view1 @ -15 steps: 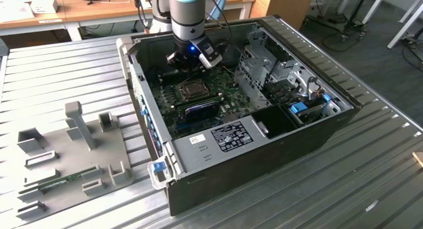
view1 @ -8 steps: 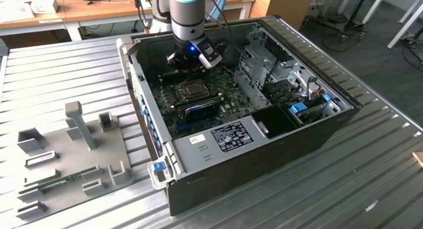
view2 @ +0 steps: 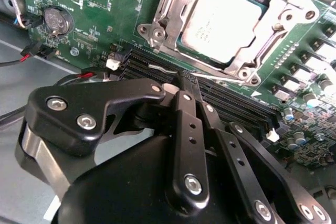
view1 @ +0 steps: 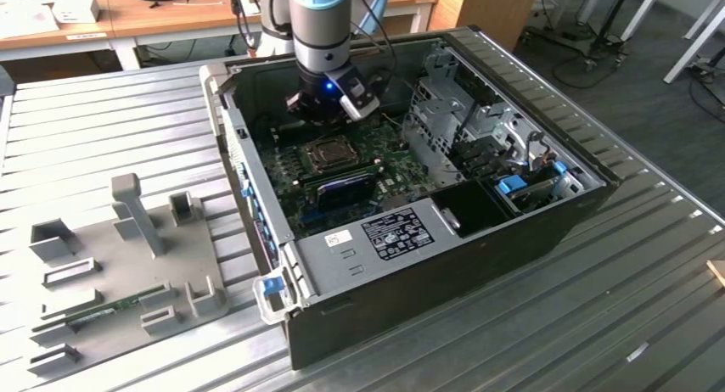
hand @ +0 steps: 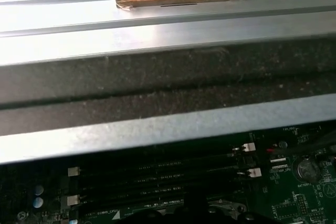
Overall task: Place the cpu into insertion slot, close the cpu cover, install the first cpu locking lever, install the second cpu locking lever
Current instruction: 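Install the first cpu locking lever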
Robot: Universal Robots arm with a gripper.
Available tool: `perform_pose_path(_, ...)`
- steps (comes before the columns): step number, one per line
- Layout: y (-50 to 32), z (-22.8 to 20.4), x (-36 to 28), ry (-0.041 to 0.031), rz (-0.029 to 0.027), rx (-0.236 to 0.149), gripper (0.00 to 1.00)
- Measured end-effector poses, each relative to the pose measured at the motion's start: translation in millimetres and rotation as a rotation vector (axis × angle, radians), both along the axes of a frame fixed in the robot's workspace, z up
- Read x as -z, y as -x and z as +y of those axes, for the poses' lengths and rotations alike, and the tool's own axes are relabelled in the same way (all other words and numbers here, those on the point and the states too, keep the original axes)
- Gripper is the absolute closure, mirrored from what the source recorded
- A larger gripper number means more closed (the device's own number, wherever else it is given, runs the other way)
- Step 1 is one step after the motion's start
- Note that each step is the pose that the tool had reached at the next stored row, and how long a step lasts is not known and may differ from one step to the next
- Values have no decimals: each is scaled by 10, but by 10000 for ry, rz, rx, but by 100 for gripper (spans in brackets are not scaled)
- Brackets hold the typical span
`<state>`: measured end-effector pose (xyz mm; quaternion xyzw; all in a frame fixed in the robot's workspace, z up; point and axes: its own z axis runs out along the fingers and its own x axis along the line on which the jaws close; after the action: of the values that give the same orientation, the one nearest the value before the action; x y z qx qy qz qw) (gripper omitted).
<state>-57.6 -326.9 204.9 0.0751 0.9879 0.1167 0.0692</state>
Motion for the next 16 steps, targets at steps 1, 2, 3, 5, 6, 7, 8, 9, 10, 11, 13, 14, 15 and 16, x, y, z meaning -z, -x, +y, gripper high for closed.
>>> perform_pose_path(1, 0, 0, 7, 3, 0, 26, 90)
perform_pose_path(2, 0, 0, 14, 6, 0, 54, 90)
perform_pose_path(3, 0, 0, 19, 5, 0, 87, 90)
perform_pose_path(5, 0, 0, 24, 7, 1, 161, 90)
perform_pose_path(6, 0, 0, 26, 8, 1, 207, 90)
perform_pose_path(7, 0, 0, 29, 7, 0, 257, 90)
perform_pose_path(8, -1, 0, 31, 6, 0, 313, 90)
perform_pose_path(9, -1, 0, 33, 6, 0, 366, 90)
perform_pose_path(10, -2, 0, 35, 6, 0, 417, 90)
perform_pose_path(11, -2, 1, 36, 6, 0, 460, 90)
perform_pose_path(13, -1, 6, 39, 5, 0, 512, 90)
perform_pose_path(14, -2, 9, 39, 6, 0, 522, 90)
perform_pose_path(15, -2, 12, 39, 7, 0, 530, 90)
perform_pose_path(16, -2, 15, 40, 7, 0, 536, 90)
